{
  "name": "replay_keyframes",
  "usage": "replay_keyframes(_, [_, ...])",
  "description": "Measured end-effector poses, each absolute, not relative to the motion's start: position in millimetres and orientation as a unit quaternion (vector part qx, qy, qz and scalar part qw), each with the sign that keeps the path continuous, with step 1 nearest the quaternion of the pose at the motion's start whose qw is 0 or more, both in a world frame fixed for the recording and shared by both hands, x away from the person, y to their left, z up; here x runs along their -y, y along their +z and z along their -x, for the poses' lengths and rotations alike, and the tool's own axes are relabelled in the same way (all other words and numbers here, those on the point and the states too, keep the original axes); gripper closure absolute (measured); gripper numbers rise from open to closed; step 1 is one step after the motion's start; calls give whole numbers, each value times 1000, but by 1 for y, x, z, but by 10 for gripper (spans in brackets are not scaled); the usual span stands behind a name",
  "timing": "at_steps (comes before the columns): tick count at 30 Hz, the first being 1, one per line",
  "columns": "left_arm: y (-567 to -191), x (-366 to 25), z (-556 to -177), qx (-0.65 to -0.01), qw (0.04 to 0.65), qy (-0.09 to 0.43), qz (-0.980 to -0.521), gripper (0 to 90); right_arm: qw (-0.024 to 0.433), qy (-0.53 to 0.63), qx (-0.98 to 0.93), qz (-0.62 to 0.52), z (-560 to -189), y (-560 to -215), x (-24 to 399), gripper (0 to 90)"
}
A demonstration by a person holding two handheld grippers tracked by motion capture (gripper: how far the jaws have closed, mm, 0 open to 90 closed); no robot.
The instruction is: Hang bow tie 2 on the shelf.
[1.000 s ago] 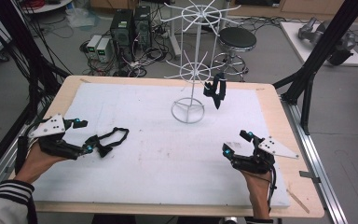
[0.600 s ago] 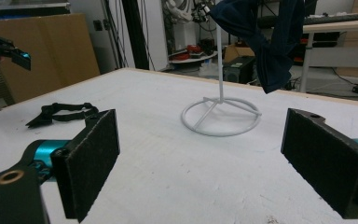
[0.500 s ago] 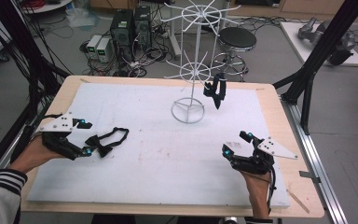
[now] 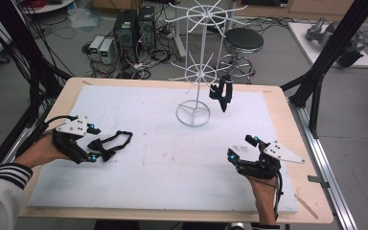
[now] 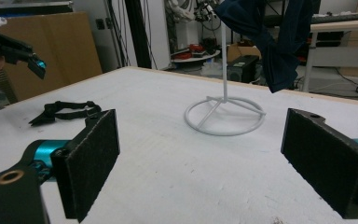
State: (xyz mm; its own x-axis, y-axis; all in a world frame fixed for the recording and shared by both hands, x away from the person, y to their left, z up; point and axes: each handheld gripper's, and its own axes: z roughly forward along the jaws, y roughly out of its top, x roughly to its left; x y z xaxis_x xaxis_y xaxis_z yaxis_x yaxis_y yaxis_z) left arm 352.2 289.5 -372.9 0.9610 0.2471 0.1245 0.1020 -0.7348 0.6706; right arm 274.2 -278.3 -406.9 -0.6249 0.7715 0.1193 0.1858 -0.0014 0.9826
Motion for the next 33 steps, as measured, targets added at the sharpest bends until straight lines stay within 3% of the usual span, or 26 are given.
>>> replay_keyframes(19, [-391,-270,-372,-21,234,74,-969,215,236,615,-658,-364,-272,-409,281,107])
replay_keyframes(33, [-399,-267,-379,-6,203,55,-978,318,234,615,-658,-366,-272,-411,281,107])
